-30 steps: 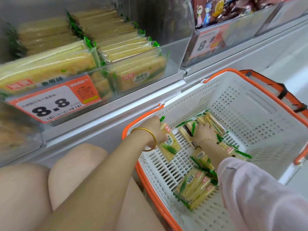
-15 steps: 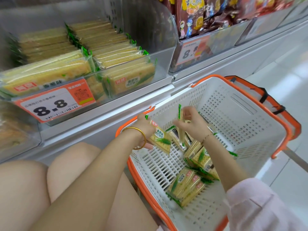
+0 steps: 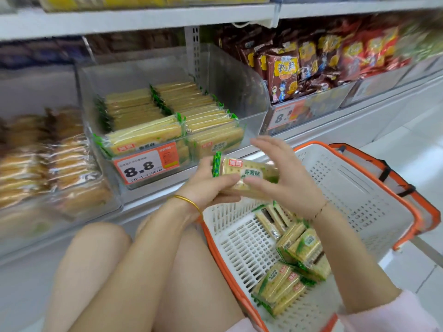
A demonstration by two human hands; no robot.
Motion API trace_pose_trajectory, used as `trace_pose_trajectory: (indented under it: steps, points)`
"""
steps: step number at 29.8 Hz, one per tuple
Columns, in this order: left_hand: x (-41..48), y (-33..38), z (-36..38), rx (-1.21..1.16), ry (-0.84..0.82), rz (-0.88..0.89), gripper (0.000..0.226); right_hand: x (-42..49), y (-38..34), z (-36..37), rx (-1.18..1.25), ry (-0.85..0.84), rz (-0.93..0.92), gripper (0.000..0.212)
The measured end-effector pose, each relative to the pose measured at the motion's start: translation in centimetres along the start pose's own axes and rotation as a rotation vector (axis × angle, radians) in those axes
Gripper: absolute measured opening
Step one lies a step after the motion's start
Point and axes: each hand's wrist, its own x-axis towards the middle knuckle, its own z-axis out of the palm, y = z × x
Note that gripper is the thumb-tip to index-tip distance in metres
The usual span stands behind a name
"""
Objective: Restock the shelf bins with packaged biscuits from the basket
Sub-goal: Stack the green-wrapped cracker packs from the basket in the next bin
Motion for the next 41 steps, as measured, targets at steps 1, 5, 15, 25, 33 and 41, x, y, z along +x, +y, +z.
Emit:
trace_pose_trajectory:
  steps: [1, 5, 15, 25, 33, 41]
  points:
    - [-0.5, 1.1, -0.5, -0.011, 0.000, 0.064, 0.042, 0.2, -0.4, -0.8, 0.032, 0.089, 0.042, 0.064]
    - [-2.8, 5.3, -2.4, 0.033, 0.009, 0.337, 0.038, 1.8, -1.9, -2.3, 0.444, 0.084, 0.249, 0.068]
    - [-4.1, 9.5, -9.2, 0.797, 0.655, 0.572, 0.069, 11.9, -7.1, -0.4, 0.774, 0.095, -0.083, 0.032]
    - [-3.0, 6.2, -10.3, 1.330, 0.957, 0.557, 0.015, 16.4, -8.2, 7.1, 0.649, -0.195, 0.007, 0.038]
    - [-2.6, 5.8, -11.1, 1.258, 0.886, 0.464, 0.049, 16.9, -8.5, 7.4, 0.347, -0.307, 0.131, 0.033]
    - [-3.2, 5.9, -11.1, 1.279, 0.836, 0.377, 0.052, 17.0, -8.5, 7.2, 0.326, -0.231, 0.011, 0.028]
